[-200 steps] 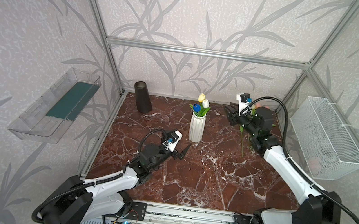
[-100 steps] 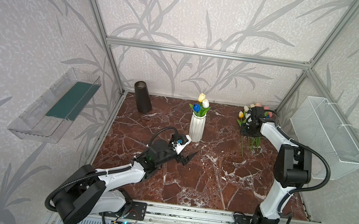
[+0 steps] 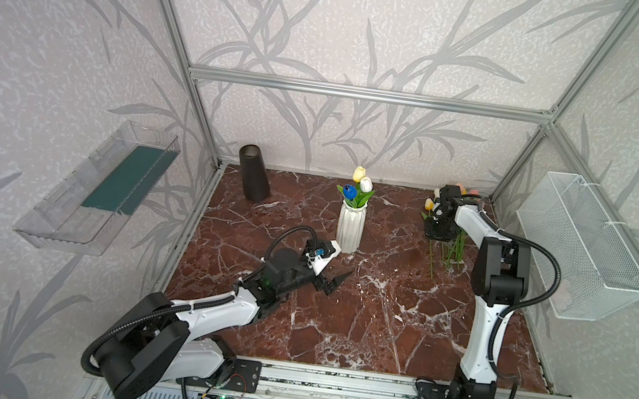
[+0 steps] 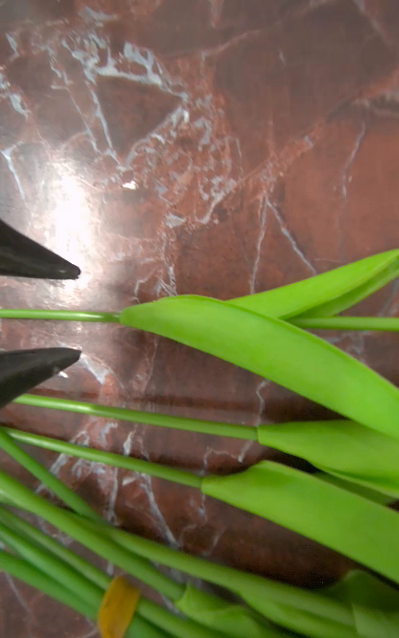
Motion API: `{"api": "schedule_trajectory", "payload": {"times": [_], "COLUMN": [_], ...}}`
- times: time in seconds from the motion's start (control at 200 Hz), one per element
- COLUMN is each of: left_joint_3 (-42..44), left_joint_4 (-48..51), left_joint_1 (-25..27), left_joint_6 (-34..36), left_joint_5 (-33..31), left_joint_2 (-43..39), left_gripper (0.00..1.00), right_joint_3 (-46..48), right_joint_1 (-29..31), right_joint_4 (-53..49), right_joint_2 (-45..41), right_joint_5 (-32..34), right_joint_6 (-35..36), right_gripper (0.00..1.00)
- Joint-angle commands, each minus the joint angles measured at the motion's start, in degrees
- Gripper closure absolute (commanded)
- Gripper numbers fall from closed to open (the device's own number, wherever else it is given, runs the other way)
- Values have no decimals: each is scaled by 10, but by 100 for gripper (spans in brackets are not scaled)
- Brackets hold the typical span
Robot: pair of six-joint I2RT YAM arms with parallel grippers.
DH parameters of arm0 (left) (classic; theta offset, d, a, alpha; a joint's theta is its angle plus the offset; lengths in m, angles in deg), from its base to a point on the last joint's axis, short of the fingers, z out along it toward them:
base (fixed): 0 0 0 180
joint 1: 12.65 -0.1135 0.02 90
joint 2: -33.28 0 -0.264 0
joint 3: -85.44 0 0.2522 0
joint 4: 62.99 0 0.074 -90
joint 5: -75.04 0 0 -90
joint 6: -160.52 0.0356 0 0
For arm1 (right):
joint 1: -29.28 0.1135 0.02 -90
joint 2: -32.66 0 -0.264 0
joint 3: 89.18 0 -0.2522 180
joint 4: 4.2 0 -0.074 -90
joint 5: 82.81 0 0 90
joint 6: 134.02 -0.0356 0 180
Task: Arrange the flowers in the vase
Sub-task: 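Grasp a yellow tulip stem from the bundle with the right gripper, then lift the yellow tulip up and over the vase with the right gripper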
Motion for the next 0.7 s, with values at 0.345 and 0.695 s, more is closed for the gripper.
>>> {"api": "schedule_trajectory", "payload": {"times": [0.345, 0.695], "left_joint_3": [-5, 19], "left_joint_4": [-18, -91], "left_joint_1": [1, -1], "left_joint_6": [-5, -42], "left_joint_5": [6, -85], "left_joint_2": [-18, -35], "left_gripper": [1, 0], "right_joint_3": [-5, 200], "right_joint_1": [-3, 7], "right_joint_4": [-14, 216], "right_joint_2": [25, -251], "right_joint_5": [-59, -255], "right_joint_6": [3, -82], "right_gripper": [99, 100]}}
